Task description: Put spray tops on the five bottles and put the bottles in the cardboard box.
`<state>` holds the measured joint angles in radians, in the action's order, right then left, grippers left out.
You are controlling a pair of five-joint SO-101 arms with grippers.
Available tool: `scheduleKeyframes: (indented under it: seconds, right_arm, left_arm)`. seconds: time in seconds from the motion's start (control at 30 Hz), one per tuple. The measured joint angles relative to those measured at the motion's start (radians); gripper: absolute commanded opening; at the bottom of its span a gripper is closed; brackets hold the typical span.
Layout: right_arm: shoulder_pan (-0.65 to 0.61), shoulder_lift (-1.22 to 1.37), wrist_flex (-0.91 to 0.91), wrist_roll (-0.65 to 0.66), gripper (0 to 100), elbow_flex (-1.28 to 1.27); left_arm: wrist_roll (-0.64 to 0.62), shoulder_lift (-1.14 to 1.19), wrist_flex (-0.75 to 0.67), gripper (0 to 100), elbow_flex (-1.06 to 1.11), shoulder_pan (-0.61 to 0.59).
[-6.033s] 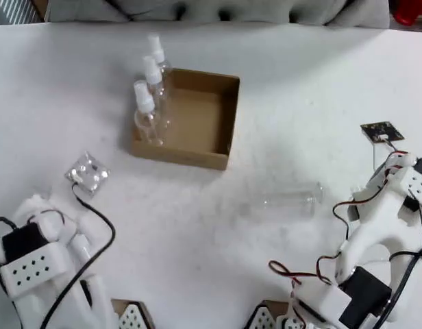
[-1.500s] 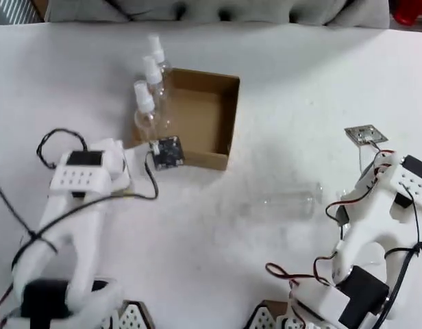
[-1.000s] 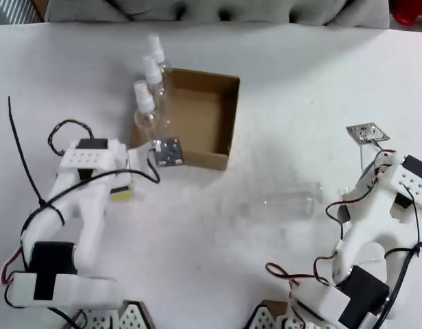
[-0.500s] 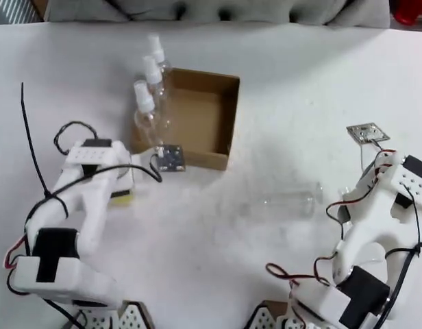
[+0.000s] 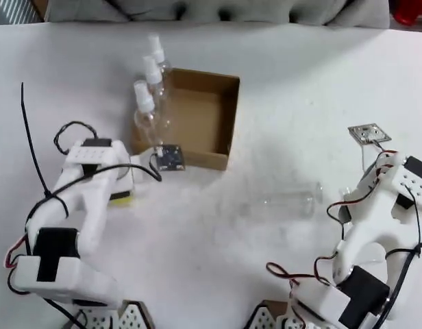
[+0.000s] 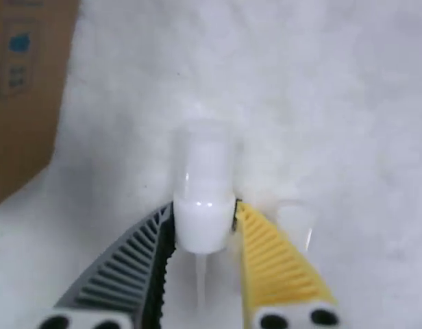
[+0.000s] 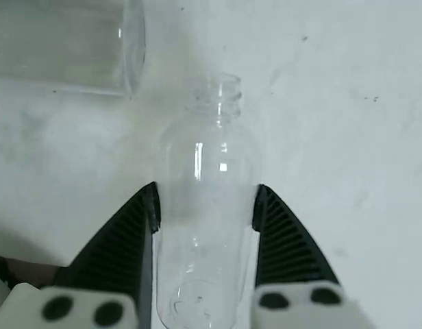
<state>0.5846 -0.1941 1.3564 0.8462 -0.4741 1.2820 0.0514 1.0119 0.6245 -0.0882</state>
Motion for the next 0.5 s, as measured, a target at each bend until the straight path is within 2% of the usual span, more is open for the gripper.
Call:
scheduleKeyframes:
  seconds: [0.23,0.5]
  right_arm:
    - [0.021,-0.044,0.005,-0.018,1.6,0.025]
    - [0.018,-0.153,0.051,-0.031,1.6,0.026]
  left_arm:
    - [-0.166,-0.017,0.023,2,-0.031,0.0]
    - [-0.451,-0.27,0.048,2,0.012,0.038]
